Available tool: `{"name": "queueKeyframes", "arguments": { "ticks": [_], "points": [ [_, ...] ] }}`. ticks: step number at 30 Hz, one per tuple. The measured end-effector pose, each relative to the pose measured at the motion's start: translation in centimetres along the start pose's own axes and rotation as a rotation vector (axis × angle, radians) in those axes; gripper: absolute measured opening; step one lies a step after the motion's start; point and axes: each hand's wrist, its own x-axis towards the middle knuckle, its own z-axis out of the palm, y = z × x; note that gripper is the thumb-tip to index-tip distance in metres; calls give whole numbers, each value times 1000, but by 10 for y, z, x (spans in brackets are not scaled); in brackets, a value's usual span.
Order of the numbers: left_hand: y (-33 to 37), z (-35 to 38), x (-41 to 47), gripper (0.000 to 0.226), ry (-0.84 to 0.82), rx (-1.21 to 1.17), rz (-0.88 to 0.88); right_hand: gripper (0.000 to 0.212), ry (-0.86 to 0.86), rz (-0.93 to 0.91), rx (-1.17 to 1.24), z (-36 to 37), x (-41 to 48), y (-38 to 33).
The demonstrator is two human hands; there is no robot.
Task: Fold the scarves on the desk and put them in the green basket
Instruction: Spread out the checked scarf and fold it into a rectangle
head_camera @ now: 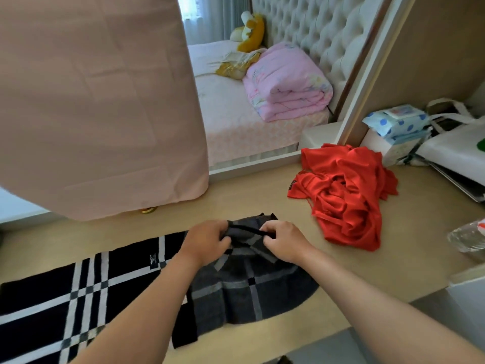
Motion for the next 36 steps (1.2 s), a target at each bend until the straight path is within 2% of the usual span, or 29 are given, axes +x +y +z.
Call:
{"name": "queueKeyframes", "arguments": {
  "ticks": [2, 5, 7, 8, 10, 11, 13, 15, 17, 19, 22, 25, 28, 30, 31, 33, 36],
  "points": [
    [-22, 8, -28, 22, -136, 32, -36, 21, -119, 50, -23, 22, -8, -7],
    [-50, 27, -60, 23, -462, 94, -95, 30, -364, 100, -65, 51, -21, -10],
    [-60, 39, -74, 21, -517, -5, -145, 41, -500, 119, -136, 65, -29, -6],
    [-60, 43, -78, 20, -482, -47, -169, 44, -556, 135, -151, 71, -33, -3],
    [-54, 50, -79, 16, -311, -81, -167, 40, -597, 183, -109, 78, -37, 5],
    [-47, 52, -76, 18, -219, -89, -140, 35, -558, 206, -76, 79, -38, 9],
    [-33, 58, -66, 25, -127, -122, -94, 30, -357, 231, -53, 75, -36, 16],
    [-20, 67, -54, 38, -124, -40, -83, 28, -169, 228, -88, 66, -33, 23],
    [-13, 75, -42, 48, -157, 131, -131, 29, -79, 173, -183, 58, -30, 32],
    [-12, 81, -34, 47, -212, 296, -197, 30, -28, 77, -278, 52, -24, 40],
    [-15, 86, -34, 34, -289, 475, -196, 31, 33, -101, -382, 50, -9, 46],
    [-19, 79, -36, 20, -201, 407, -148, 41, -59, -207, -525, 50, 16, 37],
    [-25, 61, -39, 13, -19, 45, -194, 71, -201, -198, -728, 51, 40, 18],
    [-34, 46, -42, 10, -15, -138, -283, 87, -272, -152, -859, 49, 52, 7],
    [-40, 37, -44, 7, -23, -141, -293, 89, -283, -139, -915, 48, 58, 3],
    [-54, 19, -46, 5, -24, -39, -286, 83, -285, -90, -994, 44, 66, -6],
    [-76, -3, -44, 8, 5, 98, -288, 39, -341, -31, -1035, 41, 78, -13]
  ]
}}
